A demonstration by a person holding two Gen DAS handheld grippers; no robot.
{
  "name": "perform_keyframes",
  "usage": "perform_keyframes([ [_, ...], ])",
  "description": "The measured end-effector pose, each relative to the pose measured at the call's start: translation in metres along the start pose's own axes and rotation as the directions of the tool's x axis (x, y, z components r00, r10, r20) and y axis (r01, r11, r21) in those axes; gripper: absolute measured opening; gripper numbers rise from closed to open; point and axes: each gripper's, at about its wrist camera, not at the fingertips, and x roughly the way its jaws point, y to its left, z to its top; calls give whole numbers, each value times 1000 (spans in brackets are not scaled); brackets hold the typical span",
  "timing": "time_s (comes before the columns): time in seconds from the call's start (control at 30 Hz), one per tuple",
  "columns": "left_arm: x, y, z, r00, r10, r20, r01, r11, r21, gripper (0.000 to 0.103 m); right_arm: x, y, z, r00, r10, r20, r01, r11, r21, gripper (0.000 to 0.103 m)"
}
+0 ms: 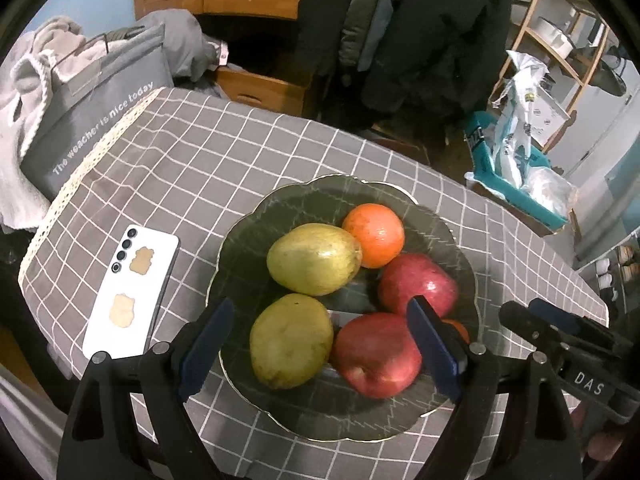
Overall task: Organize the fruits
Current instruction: 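Lower the held orange into the bowl and open the right tool, then move both open tools away from the bowl toward the two oranges on the cloth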
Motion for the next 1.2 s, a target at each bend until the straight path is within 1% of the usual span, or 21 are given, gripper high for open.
perform_keyframes([
  [0.17, -7, -17, 1, 1000, -10, 14, 10, 999, 33, 89, -17, -10, -3, 998, -52, 29, 52, 999, -4, 62],
  [0.3, -12, -34, 1, 1000, -17, 22, 16, 998, 63, 90, -30, -23, -7, 993, -98, 61, 98, 995, 4, 73],
  [0.37, -14, -45, 1, 1000, -16, 27, 14, 996, 90, 94, -36, -31, -9, 990, -118, 72, 117, 993, 12, 74],
  [0.43, -16, -57, -1, 999, -14, 32, 11, 993, 117, 95, -43, -40, -12, 987, -138, 81, 137, 990, 23, 76],
  [0.57, -19, -78, -4, 999, -24, 33, 18, 987, 158, 95, -56, -56, -17, 980, -170, 99, 166, 985, 51, 77],
  [0.77, -22, -112, -9, 999, -34, 35, 25, 975, 222, 95, -74, -86, -25, 976, -187, 112, 175, 978, 110, 77],
  [0.93, -21, -142, -16, 998, -53, 20, 46, 962, 268, 95, -83, -109, -35, 973, -203, 108, 186, 971, 151, 77],
  [1.2, -23, -191, -21, 996, -86, 18, 75, 938, 337, 95, -101, -149, -51, 966, -237, 106, 210, 953, 217, 77],
])
